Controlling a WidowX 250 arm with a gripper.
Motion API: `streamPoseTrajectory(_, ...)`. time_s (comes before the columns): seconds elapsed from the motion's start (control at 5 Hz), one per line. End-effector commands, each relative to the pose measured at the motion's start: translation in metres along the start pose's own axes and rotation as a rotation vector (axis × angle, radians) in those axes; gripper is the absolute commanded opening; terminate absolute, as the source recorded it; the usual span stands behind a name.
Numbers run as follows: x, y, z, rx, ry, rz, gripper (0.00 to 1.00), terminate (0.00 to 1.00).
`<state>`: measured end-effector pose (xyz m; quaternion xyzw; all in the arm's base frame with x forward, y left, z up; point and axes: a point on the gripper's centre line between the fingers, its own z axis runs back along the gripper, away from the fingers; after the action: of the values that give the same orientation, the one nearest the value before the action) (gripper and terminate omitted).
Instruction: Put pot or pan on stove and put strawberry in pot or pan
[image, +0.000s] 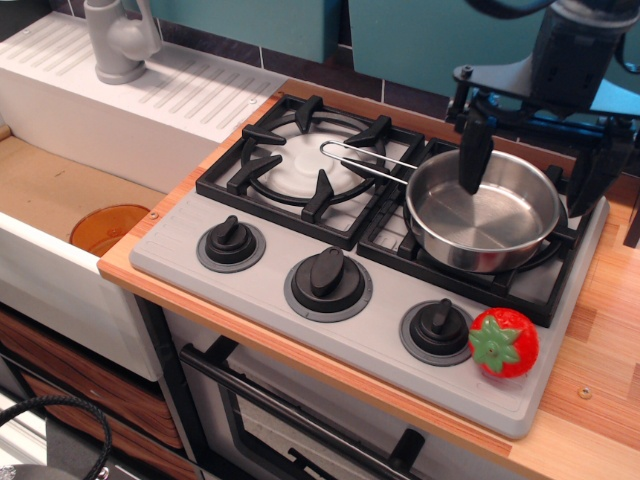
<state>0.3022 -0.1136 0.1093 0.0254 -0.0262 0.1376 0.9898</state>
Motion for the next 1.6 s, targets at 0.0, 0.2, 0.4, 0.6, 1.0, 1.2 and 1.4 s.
streamPoseTrajectory(0.0, -0.006, 0.006, 0.011, -0.058, -0.047, 0.008, 1.00, 0.00)
streamPoseTrajectory(0.2, -0.014, 0.007, 0.009, -0.051, -0.051, 0.013, 1.00, 0.00)
streamPoseTrajectory(0.4, -0.019, 0.003, 0.003, -0.052, -0.063, 0.030, 1.00, 0.00)
streamPoseTrajectory(0.6, -0.024, 0.000, -0.006, -0.042, -0.073, 0.043, 1.00, 0.00)
streamPoseTrajectory(1.0, -0.036, -0.007, -0.021, -0.043, -0.097, 0.061, 1.00, 0.00)
streamPoseTrajectory(1.2, -0.040, -0.011, -0.027, -0.039, -0.112, 0.070, 1.00, 0.00)
streamPoseTrajectory(1.4, -0.043, -0.013, -0.034, -0.025, -0.127, 0.077, 1.00, 0.00)
